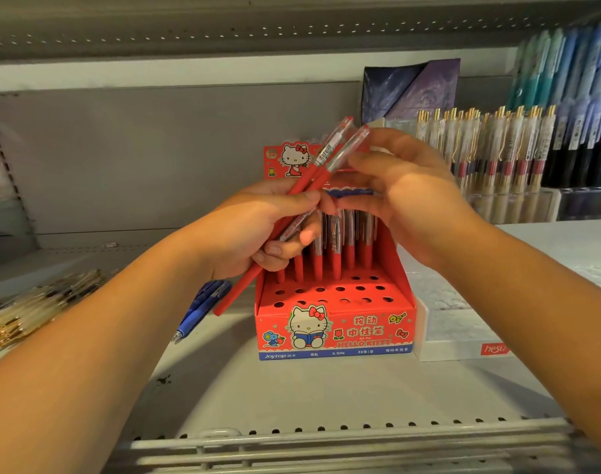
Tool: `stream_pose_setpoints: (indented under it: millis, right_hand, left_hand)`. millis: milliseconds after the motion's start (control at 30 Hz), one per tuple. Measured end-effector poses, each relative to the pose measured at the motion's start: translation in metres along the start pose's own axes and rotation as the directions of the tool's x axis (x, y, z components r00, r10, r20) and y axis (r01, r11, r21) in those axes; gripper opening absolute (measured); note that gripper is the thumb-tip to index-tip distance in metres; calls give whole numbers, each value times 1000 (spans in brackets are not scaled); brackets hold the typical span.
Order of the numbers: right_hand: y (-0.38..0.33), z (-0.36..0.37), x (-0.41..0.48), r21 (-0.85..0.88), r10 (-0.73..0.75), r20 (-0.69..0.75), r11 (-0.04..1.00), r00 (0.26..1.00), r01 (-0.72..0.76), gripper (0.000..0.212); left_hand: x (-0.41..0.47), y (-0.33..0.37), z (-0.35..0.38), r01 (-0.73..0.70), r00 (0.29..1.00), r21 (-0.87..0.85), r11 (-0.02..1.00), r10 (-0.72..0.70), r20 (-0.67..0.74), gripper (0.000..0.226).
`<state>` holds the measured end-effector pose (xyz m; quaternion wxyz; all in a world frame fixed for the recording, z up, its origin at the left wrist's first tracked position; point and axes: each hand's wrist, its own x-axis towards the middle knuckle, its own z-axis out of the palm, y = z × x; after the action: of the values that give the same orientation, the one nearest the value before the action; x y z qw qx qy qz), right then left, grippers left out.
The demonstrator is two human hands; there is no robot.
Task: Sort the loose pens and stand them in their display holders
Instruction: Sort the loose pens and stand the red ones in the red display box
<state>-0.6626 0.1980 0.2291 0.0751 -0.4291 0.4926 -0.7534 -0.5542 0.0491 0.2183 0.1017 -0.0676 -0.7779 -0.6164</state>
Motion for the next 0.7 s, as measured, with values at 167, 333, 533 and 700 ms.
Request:
stream_pose_setpoints:
  millis: [167, 333, 533, 700]
  right_hand:
    - [-2, -1, -1, 135, 20, -29, 991, 999, -16, 23]
    - [-5, 1, 0, 199, -5, -118, 980, 993, 29, 16]
    - [-15, -8, 5, 262, -5, -275, 962, 961, 79, 21]
    - [-20, -18, 9, 244, -19, -357, 963, 934, 113, 28]
  left_hand:
    - [0, 0, 0, 9, 1000, 10, 1000, -9, 10, 24]
    - [0, 0, 1, 0, 999, 31, 1000, 1, -48, 33]
    - [2, -1, 2, 1, 995, 79, 997, 7, -102, 40]
    - [3, -2, 2, -3, 993, 44, 999, 8, -120, 38]
